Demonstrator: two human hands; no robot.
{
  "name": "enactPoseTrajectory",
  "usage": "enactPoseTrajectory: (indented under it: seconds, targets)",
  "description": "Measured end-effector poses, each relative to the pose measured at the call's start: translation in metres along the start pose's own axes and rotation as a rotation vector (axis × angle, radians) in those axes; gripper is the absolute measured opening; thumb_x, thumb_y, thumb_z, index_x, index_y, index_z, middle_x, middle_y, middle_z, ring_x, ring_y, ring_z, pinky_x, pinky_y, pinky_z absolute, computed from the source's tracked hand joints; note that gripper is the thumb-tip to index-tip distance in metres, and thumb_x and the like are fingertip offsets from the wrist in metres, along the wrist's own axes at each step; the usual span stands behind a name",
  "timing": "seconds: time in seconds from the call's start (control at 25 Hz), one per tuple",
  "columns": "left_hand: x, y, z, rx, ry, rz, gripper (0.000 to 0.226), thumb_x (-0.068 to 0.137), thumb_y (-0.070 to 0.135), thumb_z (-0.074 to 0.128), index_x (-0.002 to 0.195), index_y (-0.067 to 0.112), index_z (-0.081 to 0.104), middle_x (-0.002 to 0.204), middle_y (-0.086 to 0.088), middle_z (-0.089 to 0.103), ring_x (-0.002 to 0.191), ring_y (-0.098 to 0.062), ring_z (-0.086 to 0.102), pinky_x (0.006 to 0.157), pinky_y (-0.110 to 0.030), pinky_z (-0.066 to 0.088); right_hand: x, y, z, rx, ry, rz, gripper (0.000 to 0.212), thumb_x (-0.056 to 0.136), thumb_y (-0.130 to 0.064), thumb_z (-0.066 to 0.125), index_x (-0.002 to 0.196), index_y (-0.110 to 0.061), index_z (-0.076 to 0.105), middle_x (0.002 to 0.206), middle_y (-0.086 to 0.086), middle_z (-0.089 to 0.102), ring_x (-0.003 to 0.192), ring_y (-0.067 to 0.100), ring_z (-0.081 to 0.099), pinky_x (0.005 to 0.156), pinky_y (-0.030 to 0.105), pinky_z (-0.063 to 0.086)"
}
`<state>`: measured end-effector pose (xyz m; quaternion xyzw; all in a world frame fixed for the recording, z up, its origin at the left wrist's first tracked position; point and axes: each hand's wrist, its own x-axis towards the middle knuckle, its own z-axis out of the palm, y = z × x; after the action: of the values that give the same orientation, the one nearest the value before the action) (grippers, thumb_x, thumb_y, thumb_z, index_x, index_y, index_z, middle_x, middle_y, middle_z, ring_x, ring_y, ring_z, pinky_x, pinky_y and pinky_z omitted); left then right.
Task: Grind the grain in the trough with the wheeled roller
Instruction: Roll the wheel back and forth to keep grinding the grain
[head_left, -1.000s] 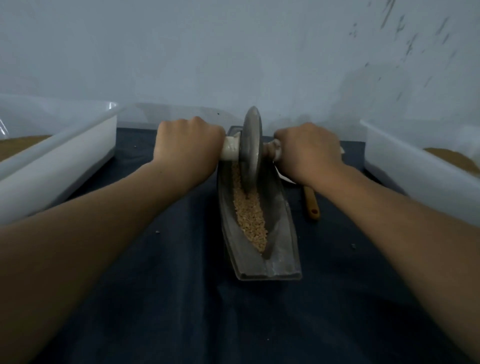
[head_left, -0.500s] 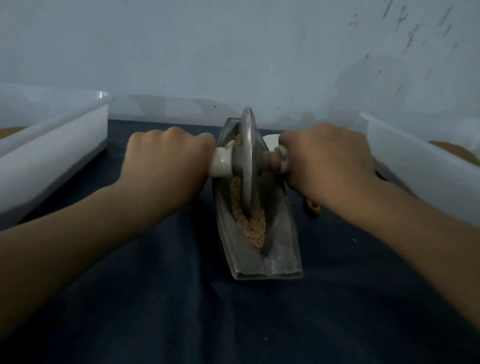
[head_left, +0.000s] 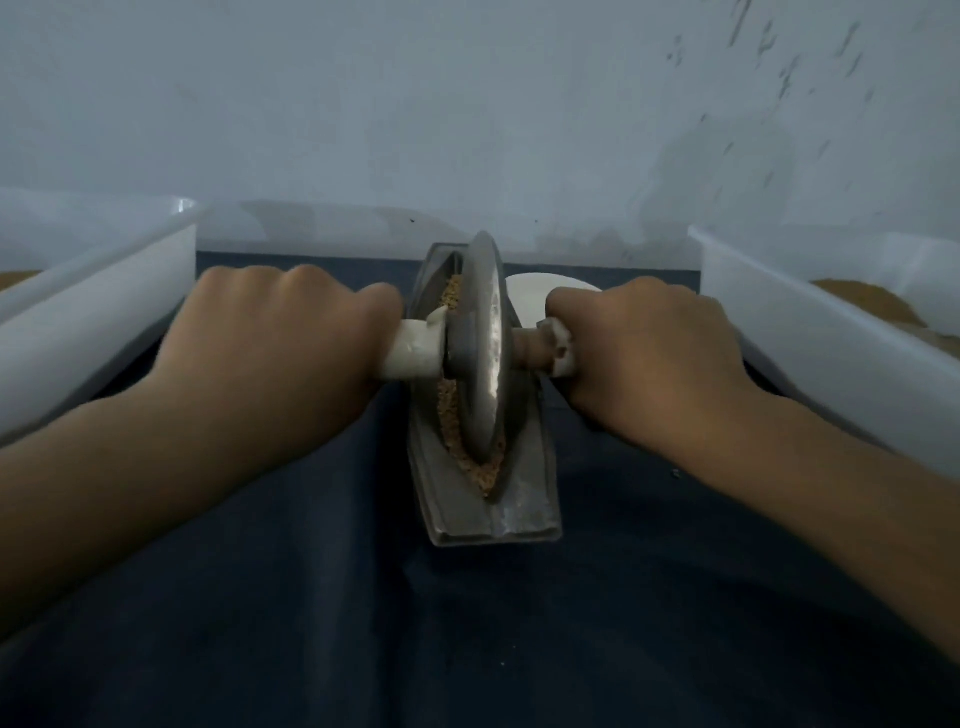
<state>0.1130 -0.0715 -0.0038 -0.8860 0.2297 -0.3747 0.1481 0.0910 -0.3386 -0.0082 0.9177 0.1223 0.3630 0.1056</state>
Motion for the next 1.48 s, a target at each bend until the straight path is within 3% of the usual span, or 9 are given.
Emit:
enactPoseTrajectory:
  seconds: [0.16, 0.28, 0.4, 0.56, 0.72, 0.92, 1.24, 1.4, 1.48]
  targets:
    - [0.04, 0.011, 0.028, 0.007, -0.055, -0.112, 0.021, 0.077, 0.017, 0.066, 0.072, 0.016, 0.046, 0.055, -0.006, 0.036, 0.048, -0.03, 0.049, 0.05, -0.028, 0.026, 0.041, -0.005, 0.031, -0.021, -0.108, 0.144, 0.021, 0.079, -0.023, 0.07, 0.073, -0.029, 0.05, 0.06, -0.004, 0.039, 0.053, 0.02, 0.034, 0.049, 0.025, 0.019]
    - [0.07, 0.01, 0.041, -0.037, -0.139, -0.211, 0.003, 0.087, 0.018, 0.057, 0.09, 0.017, 0.06, 0.066, -0.005, 0.039, 0.061, -0.03, 0.049, 0.056, -0.033, 0.032, 0.078, -0.007, 0.041, 0.0, -0.214, 0.198, 0.011, 0.087, -0.012, 0.06, 0.091, -0.023, 0.061, 0.085, 0.006, 0.058, 0.07, 0.028, 0.048, 0.058, 0.032, 0.03]
    - [0.047, 0.014, 0.026, -0.003, -0.107, -0.168, 0.009, 0.085, 0.019, 0.061, 0.081, 0.017, 0.053, 0.06, -0.004, 0.039, 0.052, -0.027, 0.045, 0.049, -0.028, 0.022, 0.055, -0.006, 0.031, 0.009, -0.179, 0.158, 0.015, 0.088, -0.02, 0.061, 0.082, -0.026, 0.049, 0.067, -0.001, 0.041, 0.062, 0.025, 0.042, 0.054, 0.031, 0.029]
    - [0.006, 0.003, -0.008, 0.036, 0.015, -0.006, 0.043, 0.067, 0.026, 0.075, 0.07, 0.02, 0.032, 0.051, 0.002, 0.022, 0.044, -0.016, 0.011, 0.05, -0.019, 0.008, 0.003, 0.001, -0.008, 0.032, -0.05, -0.005, 0.033, 0.065, -0.032, 0.065, 0.069, -0.031, 0.032, 0.052, -0.01, 0.026, 0.041, 0.017, 0.027, 0.049, 0.018, 0.012]
    - [0.001, 0.006, -0.001, -0.03, -0.047, -0.074, 0.047, 0.068, 0.025, 0.075, 0.068, 0.022, 0.028, 0.049, 0.001, 0.025, 0.042, -0.015, 0.016, 0.05, -0.019, 0.014, 0.004, 0.0, -0.003, 0.004, -0.071, 0.01, 0.03, 0.061, -0.03, 0.066, 0.065, -0.027, 0.037, 0.05, -0.008, 0.032, 0.041, 0.021, 0.037, 0.048, 0.017, 0.017]
    - [0.063, 0.011, 0.034, -0.034, -0.12, -0.21, 0.001, 0.086, 0.017, 0.06, 0.087, 0.017, 0.06, 0.067, -0.008, 0.047, 0.067, -0.036, 0.06, 0.056, -0.034, 0.032, 0.071, -0.006, 0.034, 0.029, -0.27, 0.185, 0.009, 0.088, -0.024, 0.063, 0.082, -0.022, 0.056, 0.083, 0.005, 0.059, 0.069, 0.025, 0.049, 0.058, 0.031, 0.037]
    - [-0.008, 0.003, -0.013, 0.02, -0.02, -0.036, 0.041, 0.066, 0.028, 0.074, 0.072, 0.021, 0.033, 0.051, 0.003, 0.039, 0.039, -0.026, 0.042, 0.05, -0.022, 0.016, -0.012, 0.005, -0.023, 0.05, 0.001, -0.056, 0.017, 0.065, -0.039, 0.049, 0.069, -0.03, 0.035, 0.05, -0.01, 0.025, 0.04, 0.017, 0.026, 0.051, 0.016, 0.012]
    - [0.005, 0.012, 0.005, 0.018, -0.106, -0.148, 0.034, 0.071, 0.021, 0.074, 0.068, 0.018, 0.04, 0.051, -0.001, 0.036, 0.041, -0.022, 0.034, 0.049, -0.023, 0.016, 0.014, -0.001, -0.003, -0.014, -0.11, 0.062, 0.025, 0.072, -0.034, 0.063, 0.065, -0.028, 0.04, 0.054, -0.005, 0.039, 0.048, 0.024, 0.044, 0.048, 0.021, 0.023]
    - [0.036, 0.014, 0.023, -0.002, -0.1, -0.173, 0.02, 0.082, 0.018, 0.065, 0.073, 0.017, 0.049, 0.057, -0.002, 0.034, 0.051, -0.029, 0.048, 0.05, -0.028, 0.026, 0.049, -0.005, 0.021, -0.013, -0.247, 0.153, 0.013, 0.082, -0.029, 0.066, 0.075, -0.028, 0.055, 0.073, 0.001, 0.056, 0.065, 0.026, 0.053, 0.054, 0.028, 0.034]
